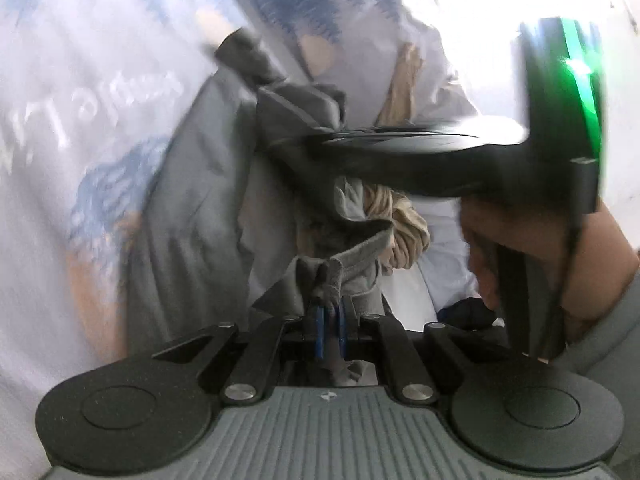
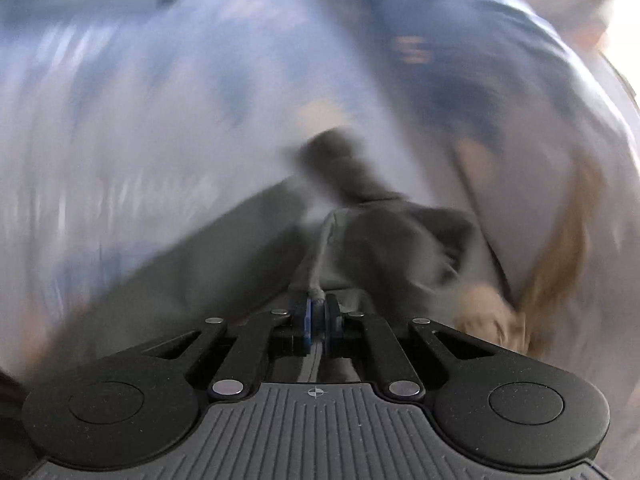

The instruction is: Fold clothes

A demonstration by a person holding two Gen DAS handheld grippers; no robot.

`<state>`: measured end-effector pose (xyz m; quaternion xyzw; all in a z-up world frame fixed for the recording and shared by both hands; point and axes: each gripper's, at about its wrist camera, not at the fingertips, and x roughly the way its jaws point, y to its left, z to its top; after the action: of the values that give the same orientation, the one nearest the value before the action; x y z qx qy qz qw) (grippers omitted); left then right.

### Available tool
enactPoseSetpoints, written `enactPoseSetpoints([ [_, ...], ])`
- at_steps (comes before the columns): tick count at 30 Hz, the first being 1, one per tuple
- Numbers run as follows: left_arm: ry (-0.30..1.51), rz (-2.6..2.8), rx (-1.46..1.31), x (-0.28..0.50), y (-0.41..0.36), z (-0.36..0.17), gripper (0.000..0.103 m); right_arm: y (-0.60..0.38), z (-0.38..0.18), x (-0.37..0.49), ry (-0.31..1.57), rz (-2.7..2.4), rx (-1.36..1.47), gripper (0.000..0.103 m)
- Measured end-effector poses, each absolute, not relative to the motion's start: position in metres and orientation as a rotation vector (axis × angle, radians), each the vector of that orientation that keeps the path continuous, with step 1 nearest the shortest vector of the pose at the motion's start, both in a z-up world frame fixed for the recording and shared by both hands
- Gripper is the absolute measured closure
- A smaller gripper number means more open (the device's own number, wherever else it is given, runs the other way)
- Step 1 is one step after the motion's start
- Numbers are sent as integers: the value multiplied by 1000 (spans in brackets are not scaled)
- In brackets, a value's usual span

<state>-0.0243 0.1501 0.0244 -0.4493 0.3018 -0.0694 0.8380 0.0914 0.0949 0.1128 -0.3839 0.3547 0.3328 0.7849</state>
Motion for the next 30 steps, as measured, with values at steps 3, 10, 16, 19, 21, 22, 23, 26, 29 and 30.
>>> enactPoseSetpoints([
  [3,603,-168,-838,-25,149,47,93,40,156,99,773,679,-445,96],
  [10,438,-173,-606,-56,162,114,94,-82,222,37,634,677,221,96],
  [16,335,-181,-560,-91,160,185,94,-141,265,-41,466,701,503,96],
  [19,283,-184,-536,-109,158,221,94,-161,295,-73,355,693,563,96],
  [21,249,-186,-520,-121,158,245,94,-173,320,-93,314,714,586,96],
  [22,232,-188,-513,-126,157,257,94,-178,333,-104,289,709,582,96],
  [23,214,-189,-505,-132,157,269,94,-184,347,-116,260,713,579,96],
  [26,135,-204,-481,-150,150,311,94,-202,389,-154,145,732,572,96],
  [29,53,-218,-463,-164,140,352,94,-218,428,-192,18,729,558,96],
  [30,29,-218,-456,-168,137,366,94,-221,442,-207,-26,727,537,96],
])
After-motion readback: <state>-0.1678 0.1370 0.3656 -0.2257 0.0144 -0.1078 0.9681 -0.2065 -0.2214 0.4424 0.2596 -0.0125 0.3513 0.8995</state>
